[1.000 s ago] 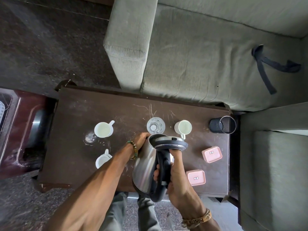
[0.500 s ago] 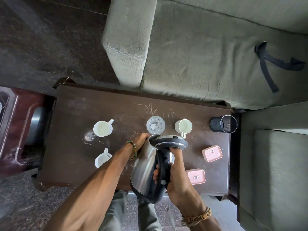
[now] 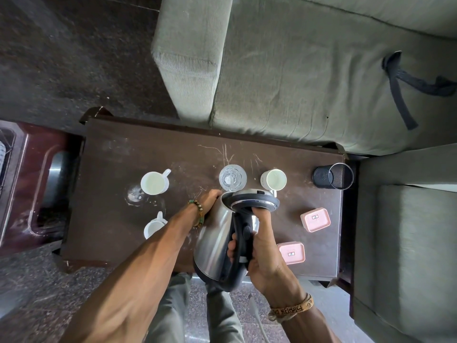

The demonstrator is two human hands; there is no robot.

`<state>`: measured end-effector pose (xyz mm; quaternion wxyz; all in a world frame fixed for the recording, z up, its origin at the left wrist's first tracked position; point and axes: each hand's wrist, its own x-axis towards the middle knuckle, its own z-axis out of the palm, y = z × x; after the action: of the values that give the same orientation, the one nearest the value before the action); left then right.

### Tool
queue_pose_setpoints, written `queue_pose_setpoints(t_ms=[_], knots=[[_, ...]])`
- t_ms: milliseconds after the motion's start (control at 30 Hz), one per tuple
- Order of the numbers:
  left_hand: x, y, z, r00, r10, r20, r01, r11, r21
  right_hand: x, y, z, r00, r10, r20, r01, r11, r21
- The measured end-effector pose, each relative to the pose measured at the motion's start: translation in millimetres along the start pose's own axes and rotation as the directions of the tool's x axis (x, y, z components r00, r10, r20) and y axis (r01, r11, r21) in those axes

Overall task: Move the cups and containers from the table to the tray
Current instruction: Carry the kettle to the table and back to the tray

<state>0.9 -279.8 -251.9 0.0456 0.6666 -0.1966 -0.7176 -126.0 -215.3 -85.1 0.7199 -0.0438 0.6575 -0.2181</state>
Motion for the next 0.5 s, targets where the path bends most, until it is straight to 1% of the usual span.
queue_pose_setpoints(t_ms=[133, 267, 400, 500], knots=[[-3.0, 1.2, -0.7, 1.000, 0.003, 0.005, -0.003, 1.000, 0.005, -1.4, -0.3, 0.5, 1.000, 0.017, -0.012, -0.017, 1.000, -0.009], [-7.9, 1.0, 1.1, 0.999, -0.019, 0.030, 0.019, 1.000, 0.007, -6.3, -1.6, 0.3, 0.999, -0.023, 0.042, 0.023, 1.000, -0.002], [-8.4, -0.9, 1.9, 1.000, -0.016, -0.006, 0.016, 1.000, -0.006, -6.4, -2.2, 0.2, 1.000, 0.025, -0.015, -0.025, 1.000, 0.004], [-8.8, -1.9, 1.0, 0.999, -0.033, 0.001, 0.033, 0.999, -0.013, -7.1, -4.2, 0.4, 0.999, 0.037, -0.016, -0.037, 0.999, 0.014]])
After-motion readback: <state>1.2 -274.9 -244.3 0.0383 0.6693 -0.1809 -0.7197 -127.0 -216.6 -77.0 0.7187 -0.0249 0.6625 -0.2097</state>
